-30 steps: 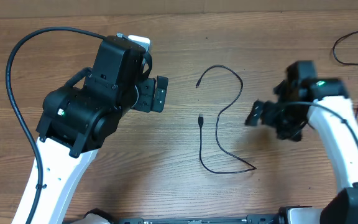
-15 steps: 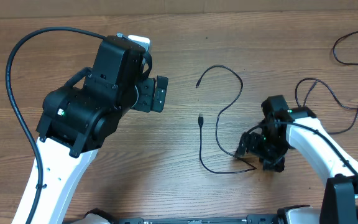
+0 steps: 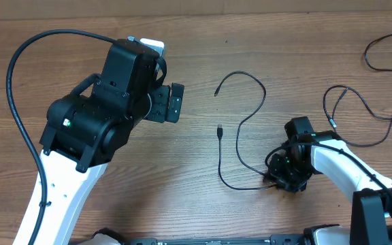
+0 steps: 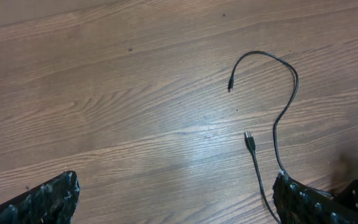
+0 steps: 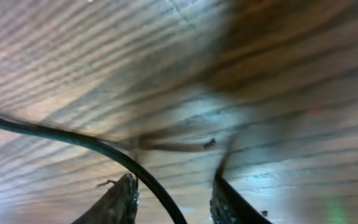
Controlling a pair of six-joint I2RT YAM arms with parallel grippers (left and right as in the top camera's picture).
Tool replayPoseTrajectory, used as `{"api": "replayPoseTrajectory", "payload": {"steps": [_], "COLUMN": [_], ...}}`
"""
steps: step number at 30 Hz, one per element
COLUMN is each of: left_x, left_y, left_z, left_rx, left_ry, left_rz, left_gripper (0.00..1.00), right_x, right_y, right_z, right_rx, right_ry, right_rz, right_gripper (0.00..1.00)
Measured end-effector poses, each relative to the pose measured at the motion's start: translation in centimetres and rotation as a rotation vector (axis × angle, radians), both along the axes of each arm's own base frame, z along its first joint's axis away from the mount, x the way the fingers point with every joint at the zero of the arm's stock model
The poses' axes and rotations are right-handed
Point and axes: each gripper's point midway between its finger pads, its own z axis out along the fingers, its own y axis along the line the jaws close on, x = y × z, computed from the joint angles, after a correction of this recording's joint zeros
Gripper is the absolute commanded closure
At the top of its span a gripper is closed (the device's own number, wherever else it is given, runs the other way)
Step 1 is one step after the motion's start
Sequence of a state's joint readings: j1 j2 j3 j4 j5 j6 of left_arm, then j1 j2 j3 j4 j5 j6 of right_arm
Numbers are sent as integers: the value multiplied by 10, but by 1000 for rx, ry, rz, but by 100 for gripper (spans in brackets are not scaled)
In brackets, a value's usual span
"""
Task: Untangle cables
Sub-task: 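Lower the right gripper onto the last black cable and grasp it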
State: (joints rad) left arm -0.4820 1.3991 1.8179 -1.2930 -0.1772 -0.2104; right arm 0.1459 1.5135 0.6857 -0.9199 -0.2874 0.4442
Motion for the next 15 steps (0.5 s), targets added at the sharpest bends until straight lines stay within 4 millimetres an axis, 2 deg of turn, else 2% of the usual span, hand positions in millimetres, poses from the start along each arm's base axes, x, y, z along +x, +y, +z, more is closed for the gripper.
{"api": "replayPoseTrajectory", "payload": {"steps": [10, 15], "left_x": [0, 0], "left_y": [0, 0], "left_z": [0, 0], "left_rx": [0, 0], "left_ry": [0, 0], "left_rz": [0, 0], "left_gripper": [0, 0], "right_x": [3, 23], "right_y": [1, 4], "right_z": [3, 18], "right_rx": [3, 9], "right_ry": [-2, -50], "right_rz": [-1, -1], "right_gripper": [87, 94]}}
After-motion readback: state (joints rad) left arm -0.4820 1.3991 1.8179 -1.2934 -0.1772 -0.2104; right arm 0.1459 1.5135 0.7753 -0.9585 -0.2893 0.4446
